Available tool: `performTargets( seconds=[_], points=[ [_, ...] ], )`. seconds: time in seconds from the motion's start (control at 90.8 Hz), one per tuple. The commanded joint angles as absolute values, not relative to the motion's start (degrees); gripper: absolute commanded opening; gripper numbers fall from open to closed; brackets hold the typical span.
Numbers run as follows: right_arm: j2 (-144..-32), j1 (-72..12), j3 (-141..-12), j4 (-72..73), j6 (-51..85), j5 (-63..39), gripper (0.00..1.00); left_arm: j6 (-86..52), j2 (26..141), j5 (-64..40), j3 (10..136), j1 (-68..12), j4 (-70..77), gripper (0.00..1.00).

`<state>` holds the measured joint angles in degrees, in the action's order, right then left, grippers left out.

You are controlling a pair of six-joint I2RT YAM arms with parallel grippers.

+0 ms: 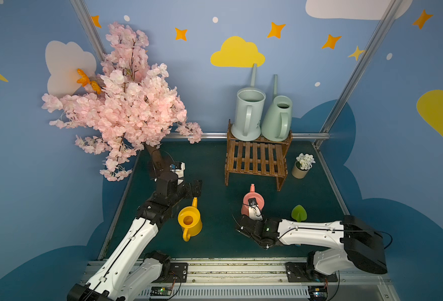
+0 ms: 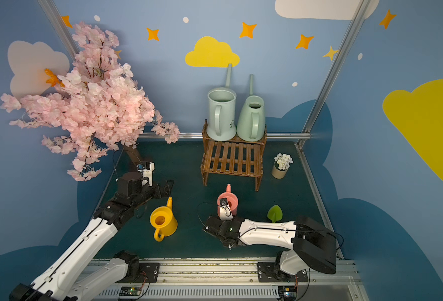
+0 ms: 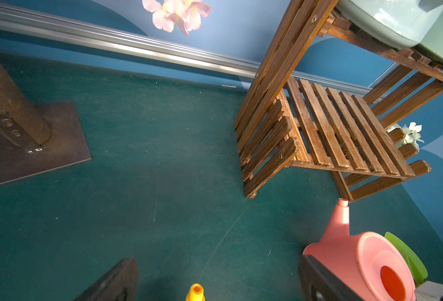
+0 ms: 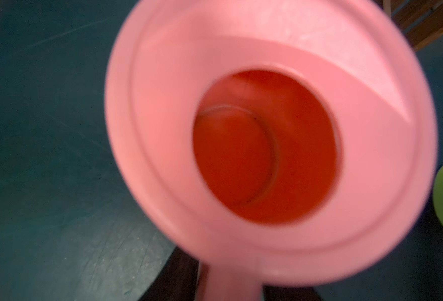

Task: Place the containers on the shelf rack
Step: 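Pick up a container from the center of the board.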

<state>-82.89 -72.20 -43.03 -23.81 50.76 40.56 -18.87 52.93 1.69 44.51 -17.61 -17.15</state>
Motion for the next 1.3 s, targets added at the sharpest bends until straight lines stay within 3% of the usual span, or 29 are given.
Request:
performTargets(
  seconds=[0.0, 0.231, 0.396, 0.958, 1.288],
  points=[
    [-82.61, -72.37, -42.51, -21.73, 50.11, 41.86, 0.30, -18.59, 53.03, 2.44, 45.28, -17.88, -17.52, 1.00],
    [-81.23, -72.42, -41.81, -22.67, 50.22, 40.13, 0.11, -18.54, 52.82, 2.50, 44.87, -17.98, -17.59, 1.00],
    [-76.44, -72.74, -41.99, -27.17, 50.14, 38.09, 0.05, -18.22, 52.68, 2.61, 45.07, -18.08, -17.62, 1.00],
    [-51.79, -72.91, -47.63, -51.02, 56.30, 33.84, 0.04, -17.07, 54.98, 2.41, 47.89, -20.13, -18.36, 1.00],
    [-52.74, -64.26, -57.86, -57.72, 47.26, 30.70, 0.04, -16.04, 56.71, 3.20, 49.72, -21.55, -19.02, 1.00]
  ],
)
